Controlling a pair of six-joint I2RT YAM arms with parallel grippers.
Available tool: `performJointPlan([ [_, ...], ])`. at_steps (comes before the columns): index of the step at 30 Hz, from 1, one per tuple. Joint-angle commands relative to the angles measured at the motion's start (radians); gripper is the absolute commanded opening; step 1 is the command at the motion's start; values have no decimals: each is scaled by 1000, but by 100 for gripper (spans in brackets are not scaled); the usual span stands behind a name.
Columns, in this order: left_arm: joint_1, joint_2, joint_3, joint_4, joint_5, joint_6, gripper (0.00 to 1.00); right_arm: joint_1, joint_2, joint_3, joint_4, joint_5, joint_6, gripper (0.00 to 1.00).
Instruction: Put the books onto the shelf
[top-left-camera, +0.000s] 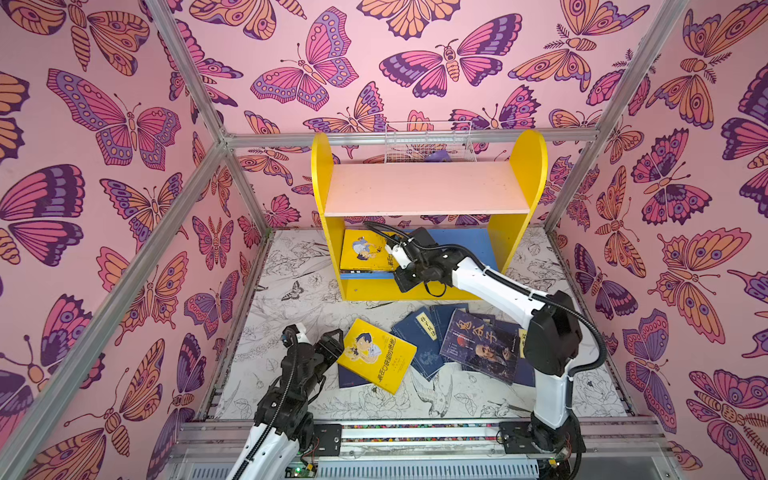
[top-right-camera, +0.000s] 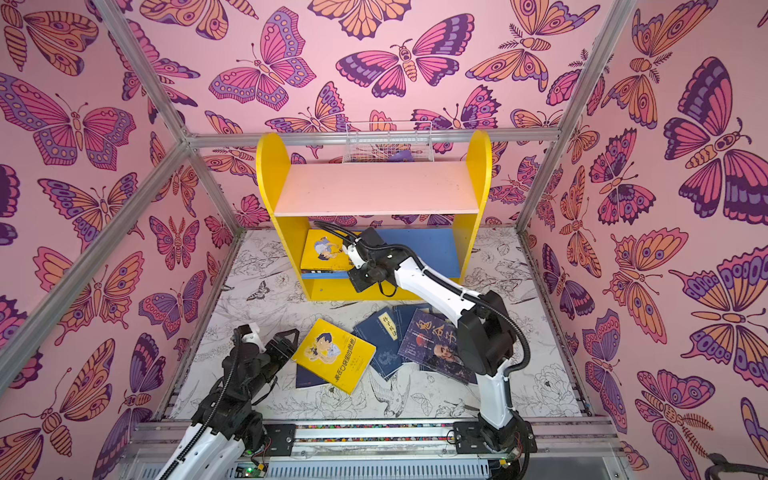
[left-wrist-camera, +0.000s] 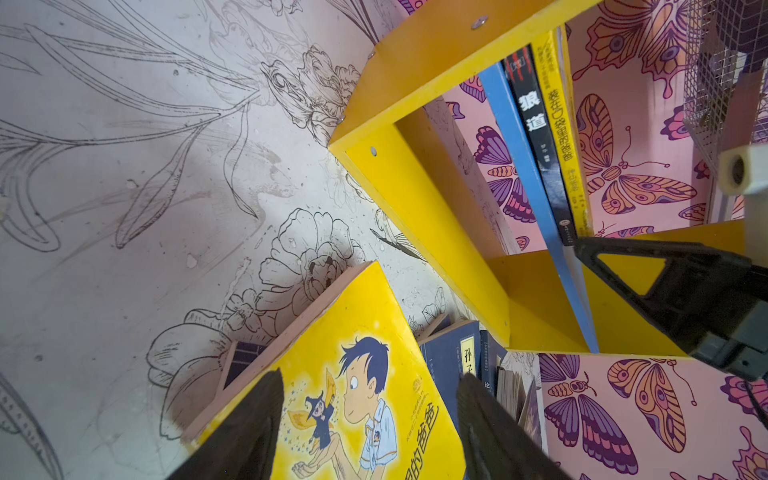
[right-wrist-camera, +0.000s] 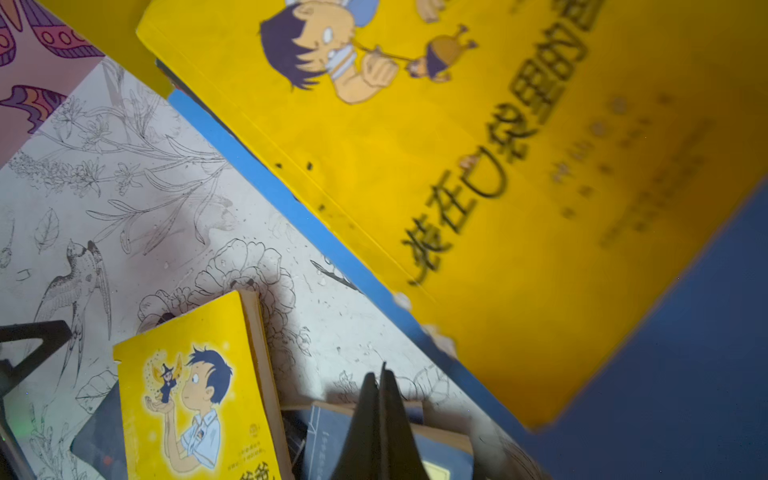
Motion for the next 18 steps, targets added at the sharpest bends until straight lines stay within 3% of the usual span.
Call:
performJointPlan([
  [1, -6, -10, 3, -9, -15, 6, 68, -58, -62, -55, 69, 70, 82, 0],
  [7, -6, -2, 5, -7, -17, 6, 68, -157, -18, -28, 90, -16, 161, 0],
  [18, -8, -14, 3, -10, -11, 7, 69, -165, 230, 219, 25, -53, 132, 0],
])
